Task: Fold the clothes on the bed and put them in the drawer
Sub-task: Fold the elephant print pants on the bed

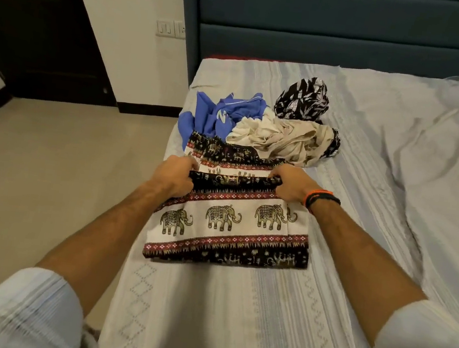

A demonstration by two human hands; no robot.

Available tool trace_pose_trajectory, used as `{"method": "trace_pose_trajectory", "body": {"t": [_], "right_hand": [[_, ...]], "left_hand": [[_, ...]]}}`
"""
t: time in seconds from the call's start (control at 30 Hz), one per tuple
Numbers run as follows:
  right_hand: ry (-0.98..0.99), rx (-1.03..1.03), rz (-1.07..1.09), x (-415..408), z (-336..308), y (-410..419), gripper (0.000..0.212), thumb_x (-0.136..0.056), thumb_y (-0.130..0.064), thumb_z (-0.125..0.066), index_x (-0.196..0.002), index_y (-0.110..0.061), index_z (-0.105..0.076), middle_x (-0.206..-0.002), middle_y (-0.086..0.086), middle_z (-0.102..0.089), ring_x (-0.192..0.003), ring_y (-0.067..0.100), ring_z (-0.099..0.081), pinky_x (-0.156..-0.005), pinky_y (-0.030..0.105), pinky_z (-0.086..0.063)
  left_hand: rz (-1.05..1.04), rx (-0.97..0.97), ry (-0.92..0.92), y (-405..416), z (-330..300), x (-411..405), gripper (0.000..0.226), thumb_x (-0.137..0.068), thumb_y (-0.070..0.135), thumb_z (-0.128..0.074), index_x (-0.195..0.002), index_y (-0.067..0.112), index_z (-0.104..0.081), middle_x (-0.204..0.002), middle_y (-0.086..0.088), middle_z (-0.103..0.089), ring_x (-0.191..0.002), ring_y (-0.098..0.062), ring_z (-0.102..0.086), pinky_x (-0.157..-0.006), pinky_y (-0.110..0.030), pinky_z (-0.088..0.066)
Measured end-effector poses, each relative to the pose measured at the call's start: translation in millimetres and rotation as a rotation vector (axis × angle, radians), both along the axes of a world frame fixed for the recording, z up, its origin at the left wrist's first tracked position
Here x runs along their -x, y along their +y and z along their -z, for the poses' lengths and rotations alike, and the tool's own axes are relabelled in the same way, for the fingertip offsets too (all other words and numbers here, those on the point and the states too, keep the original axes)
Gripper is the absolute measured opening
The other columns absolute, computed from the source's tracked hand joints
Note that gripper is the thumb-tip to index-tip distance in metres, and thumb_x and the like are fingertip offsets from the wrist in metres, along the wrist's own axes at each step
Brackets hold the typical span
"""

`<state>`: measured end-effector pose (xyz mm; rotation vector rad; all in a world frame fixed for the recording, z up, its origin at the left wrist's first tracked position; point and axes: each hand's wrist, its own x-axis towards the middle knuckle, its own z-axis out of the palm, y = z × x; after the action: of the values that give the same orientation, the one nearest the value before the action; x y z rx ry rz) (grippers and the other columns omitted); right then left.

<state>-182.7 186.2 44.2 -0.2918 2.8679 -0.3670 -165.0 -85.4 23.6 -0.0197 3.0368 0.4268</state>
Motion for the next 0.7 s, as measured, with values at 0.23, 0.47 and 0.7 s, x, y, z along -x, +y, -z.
{"method": "trace_pose_trajectory", "body": {"t": [0.23, 0.47, 0.7], "right_hand": [[0.087, -0.167, -0.071, 11, 95, -37, 0.061, -0.102, -0.043, -0.042, -0.152, -0.012, -0.028, -0.157, 0.015, -0.029, -0.143, 0.033, -0.03, -0.117, 0.053, -0.024], [0.122, -0.036, -0.066, -24, 171, -30, 0.08, -0.093, -0.066, -0.002, -0.158, -0.021, -0.007, -0.165, 0.005, 0.001, -0.153, 0.02, 0.003, -0.124, 0.044, 0.002], [0.177, -0.051, -0.035, -59, 174, -29, 0.087, -0.093, -0.067, 0.004, -0.158, -0.01, -0.008, -0.164, 0.01, -0.005, -0.153, 0.024, -0.002, -0.124, 0.045, 0.001]], "left_hand": [[0.099, 0.191, 0.1, 43, 85, 17, 0.057, -0.101, 0.047, -0.041, -0.149, 0.016, -0.036, -0.158, -0.011, -0.03, -0.146, -0.03, -0.025, -0.12, -0.051, -0.017], [0.139, 0.096, 0.003, 34, 157, -11, 0.083, -0.089, 0.071, 0.012, -0.157, 0.026, -0.002, -0.164, 0.002, 0.007, -0.151, -0.017, 0.01, -0.123, -0.047, 0.005], [0.152, -0.046, 0.172, 28, 153, -57, 0.074, -0.098, 0.062, -0.002, -0.155, 0.021, -0.026, -0.164, 0.001, -0.018, -0.152, -0.012, -0.005, -0.124, -0.041, 0.0]]}}
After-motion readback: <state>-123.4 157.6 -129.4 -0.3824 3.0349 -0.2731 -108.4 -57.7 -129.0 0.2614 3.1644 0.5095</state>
